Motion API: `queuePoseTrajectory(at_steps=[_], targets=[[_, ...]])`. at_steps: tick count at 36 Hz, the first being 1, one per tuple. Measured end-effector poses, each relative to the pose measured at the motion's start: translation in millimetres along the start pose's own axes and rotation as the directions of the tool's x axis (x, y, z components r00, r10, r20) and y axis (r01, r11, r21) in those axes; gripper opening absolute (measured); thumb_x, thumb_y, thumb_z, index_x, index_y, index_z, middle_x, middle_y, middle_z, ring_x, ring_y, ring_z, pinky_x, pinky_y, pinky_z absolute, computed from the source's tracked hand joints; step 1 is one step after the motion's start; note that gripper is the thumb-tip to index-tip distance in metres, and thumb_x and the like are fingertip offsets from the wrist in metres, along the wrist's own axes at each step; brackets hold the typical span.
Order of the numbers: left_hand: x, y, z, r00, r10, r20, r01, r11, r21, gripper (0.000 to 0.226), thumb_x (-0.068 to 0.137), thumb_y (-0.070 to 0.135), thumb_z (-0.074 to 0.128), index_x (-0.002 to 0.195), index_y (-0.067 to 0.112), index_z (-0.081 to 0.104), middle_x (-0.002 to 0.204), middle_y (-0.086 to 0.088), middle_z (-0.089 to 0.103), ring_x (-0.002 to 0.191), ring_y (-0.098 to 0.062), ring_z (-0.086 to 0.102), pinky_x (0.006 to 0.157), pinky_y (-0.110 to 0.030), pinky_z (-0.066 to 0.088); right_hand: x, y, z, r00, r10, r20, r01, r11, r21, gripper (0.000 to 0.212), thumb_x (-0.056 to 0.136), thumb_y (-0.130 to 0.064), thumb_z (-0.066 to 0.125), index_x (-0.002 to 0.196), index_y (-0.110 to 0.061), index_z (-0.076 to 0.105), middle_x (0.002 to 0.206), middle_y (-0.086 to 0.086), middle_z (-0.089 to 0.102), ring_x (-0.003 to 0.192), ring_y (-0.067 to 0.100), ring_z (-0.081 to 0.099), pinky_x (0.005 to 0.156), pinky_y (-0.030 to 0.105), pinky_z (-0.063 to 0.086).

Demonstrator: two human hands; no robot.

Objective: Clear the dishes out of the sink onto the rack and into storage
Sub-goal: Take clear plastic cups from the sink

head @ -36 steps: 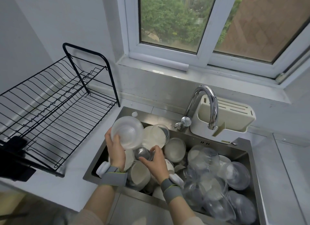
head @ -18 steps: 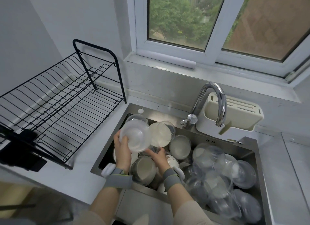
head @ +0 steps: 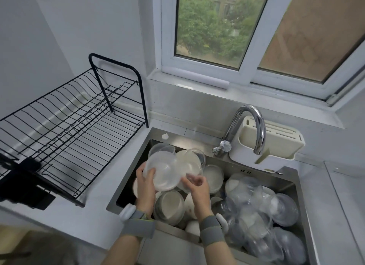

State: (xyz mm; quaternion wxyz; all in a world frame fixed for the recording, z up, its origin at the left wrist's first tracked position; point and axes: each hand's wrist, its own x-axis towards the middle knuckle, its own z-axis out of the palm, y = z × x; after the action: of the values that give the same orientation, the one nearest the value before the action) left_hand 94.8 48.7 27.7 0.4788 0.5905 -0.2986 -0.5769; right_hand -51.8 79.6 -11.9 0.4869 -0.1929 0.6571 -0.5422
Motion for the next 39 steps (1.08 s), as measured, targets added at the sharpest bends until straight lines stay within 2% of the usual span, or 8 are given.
queuePoseTrajectory(at_steps=[6, 9, 11, 14, 17, 19, 32, 39], targets=[[-4.0, 2.6, 7.9, 0.999, -0.002, 0.044, 0.002, 1.000, 0.015, 0.048, 0.092, 0.037, 0.060, 0.135, 0.029, 0.039, 0.127, -0.001, 0.049, 0.108, -0.014, 0.054, 0.097, -0.052, 0.048, -23.5, -37.2, -9.1, 0.973, -0.230, -0.034, 0.231, 0.973, 0.021, 0.035, 0.080, 0.003, 0.072, 0.071, -0.012, 0.042, 0.111, 0.010, 0.070, 0.099, 0.016, 0.070, 0.086, 0.041, 0.057], [-7.9, 4.3, 13.9, 0.997, 0.008, 0.076, -0.011, 0.999, 0.042, 0.056, 0.091, 0.040, 0.062, 0.139, 0.027, 0.036, 0.135, -0.003, 0.046, 0.123, -0.024, 0.048, 0.104, -0.054, 0.043, -40.6, -57.3, -12.0, 0.911, -0.411, -0.030, 0.401, 0.901, -0.169, 0.026, 0.084, -0.006, 0.071, 0.076, -0.012, 0.048, 0.108, -0.003, 0.071, 0.105, 0.009, 0.066, 0.089, 0.028, 0.054], [-11.8, 4.5, 17.3, 0.996, 0.032, 0.085, -0.038, 0.997, 0.067, 0.060, 0.091, 0.040, 0.062, 0.141, 0.023, 0.034, 0.139, -0.004, 0.043, 0.127, -0.026, 0.045, 0.107, -0.052, 0.039, -52.3, -68.7, -11.9, 0.835, -0.549, 0.016, 0.514, 0.771, -0.376, 0.013, 0.087, -0.016, 0.069, 0.088, -0.016, 0.056, 0.108, -0.011, 0.069, 0.105, 0.005, 0.063, 0.085, 0.018, 0.050], [-18.1, 5.0, 21.2, 0.993, 0.059, 0.099, -0.067, 0.995, 0.077, 0.062, 0.092, 0.039, 0.061, 0.143, 0.020, 0.032, 0.144, -0.005, 0.039, 0.132, -0.026, 0.041, 0.110, -0.051, 0.036, -63.7, -78.5, -8.5, 0.741, -0.646, 0.180, 0.601, 0.521, -0.606, 0.026, 0.092, -0.018, 0.062, 0.117, -0.021, 0.060, 0.119, -0.011, 0.064, 0.111, 0.008, 0.059, 0.095, 0.028, 0.046], [-25.0, 7.1, 24.9, 0.990, 0.075, 0.117, -0.084, 0.994, 0.071, 0.060, 0.092, 0.040, 0.060, 0.142, 0.023, 0.032, 0.146, -0.003, 0.035, 0.133, -0.025, 0.039, 0.111, -0.049, 0.034, -69.7, -79.7, -1.5, 0.685, -0.628, 0.370, 0.627, 0.250, -0.737, 0.036, 0.093, -0.014, 0.055, 0.129, -0.019, 0.057, 0.134, -0.005, 0.059, 0.119, 0.016, 0.057, 0.102, 0.034, 0.041], [-29.7, 8.4, 25.7, 0.987, 0.081, 0.135, -0.090, 0.994, 0.061, 0.060, 0.091, 0.044, 0.060, 0.142, 0.027, 0.031, 0.146, -0.003, 0.034, 0.132, -0.024, 0.038, 0.111, -0.049, 0.034, -72.2, -75.9, 1.7, 0.693, -0.580, 0.429, 0.624, 0.183, -0.760, 0.034, 0.095, -0.015, 0.050, 0.128, -0.019, 0.058, 0.141, -0.005, 0.053, 0.121, 0.017, 0.054, 0.104, 0.029, 0.034], [-35.1, 25.2, 9.7, 0.948, 0.069, 0.311, -0.053, 0.997, -0.061, 0.093, 0.060, 0.086, 0.059, 0.138, 0.042, 0.033, 0.146, -0.004, 0.038, 0.128, -0.027, 0.047, 0.103, -0.054, 0.044, -87.3, -65.6, 26.1, 0.735, -0.468, 0.491, 0.628, 0.198, -0.752, 0.039, 0.102, -0.031, 0.034, 0.136, -0.021, 0.051, 0.137, -0.009, 0.056, 0.127, 0.006, 0.047, 0.111, 0.020, 0.018], [-19.7, 35.7, -7.2, 0.927, 0.091, 0.364, -0.095, 0.995, -0.007, 0.090, 0.059, 0.076, 0.070, 0.137, 0.043, 0.038, 0.140, 0.001, 0.041, 0.124, -0.022, 0.049, 0.094, -0.046, 0.053, -87.0, -71.6, 40.7, 0.764, -0.335, 0.551, 0.633, 0.226, -0.740, 0.033, 0.104, -0.035, 0.031, 0.126, -0.027, 0.053, 0.129, -0.013, 0.057, 0.124, 0.006, 0.046, 0.116, 0.031, 0.020]])
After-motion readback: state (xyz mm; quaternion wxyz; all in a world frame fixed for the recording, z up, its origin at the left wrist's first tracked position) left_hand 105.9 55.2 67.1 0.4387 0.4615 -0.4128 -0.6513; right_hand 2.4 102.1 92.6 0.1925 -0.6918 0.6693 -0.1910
